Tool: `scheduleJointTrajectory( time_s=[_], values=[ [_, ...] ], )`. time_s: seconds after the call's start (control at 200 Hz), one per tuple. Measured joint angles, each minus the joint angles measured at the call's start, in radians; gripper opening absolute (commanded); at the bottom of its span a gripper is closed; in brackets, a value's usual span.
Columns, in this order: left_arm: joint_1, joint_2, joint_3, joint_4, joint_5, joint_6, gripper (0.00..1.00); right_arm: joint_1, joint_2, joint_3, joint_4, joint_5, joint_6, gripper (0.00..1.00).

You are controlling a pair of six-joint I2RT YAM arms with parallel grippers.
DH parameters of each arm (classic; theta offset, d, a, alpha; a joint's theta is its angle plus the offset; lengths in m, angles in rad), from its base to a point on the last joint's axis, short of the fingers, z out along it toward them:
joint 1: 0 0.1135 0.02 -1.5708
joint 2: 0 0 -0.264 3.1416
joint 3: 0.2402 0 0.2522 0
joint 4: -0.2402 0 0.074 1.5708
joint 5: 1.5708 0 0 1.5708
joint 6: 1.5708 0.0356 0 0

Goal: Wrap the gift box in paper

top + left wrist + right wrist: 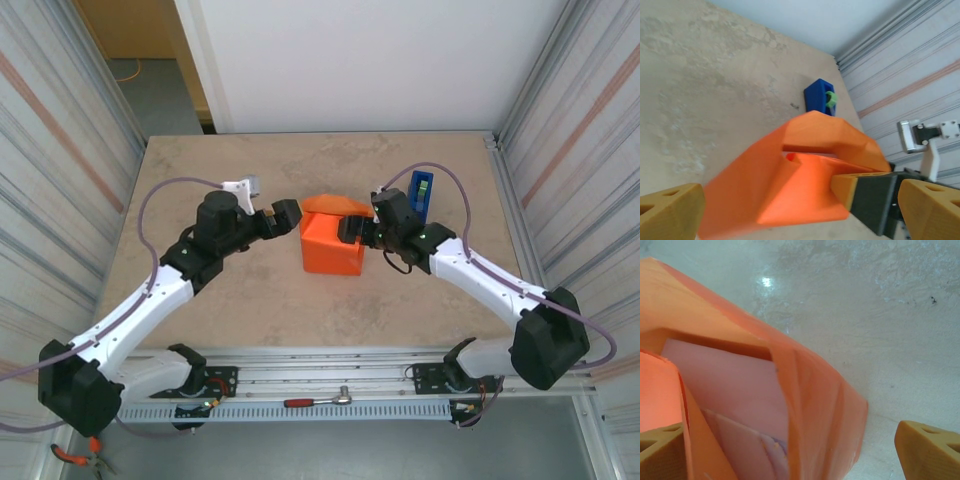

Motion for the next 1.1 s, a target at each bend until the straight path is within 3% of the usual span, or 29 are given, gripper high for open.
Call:
scheduleJointTrajectory(
  time_s=[0.296, 0.486, 0.812, 1.102],
  values=[
    [-0.148, 0.132, 0.34, -0.252, -0.072, -0.364, 0.99, 0.0, -0.029, 0.0, 0.003, -0.01, 0.019, 0.95],
    [-0.251, 0.212, 0.586, -0.452, -0.159, -0.518, 0.99, -0.003, -0.001, -0.026, 0.015, -0.013, 0.02, 0.94],
    [-0.368, 0.294, 0.816, -0.58, -0.238, -0.588, 0.99, -0.028, 0.015, -0.056, 0.045, -0.053, 0.045, 0.94],
    [-0.38, 0.328, 0.838, -0.579, -0.237, -0.603, 0.99, -0.038, 0.009, -0.051, 0.03, -0.093, 0.046, 0.93]
  ],
)
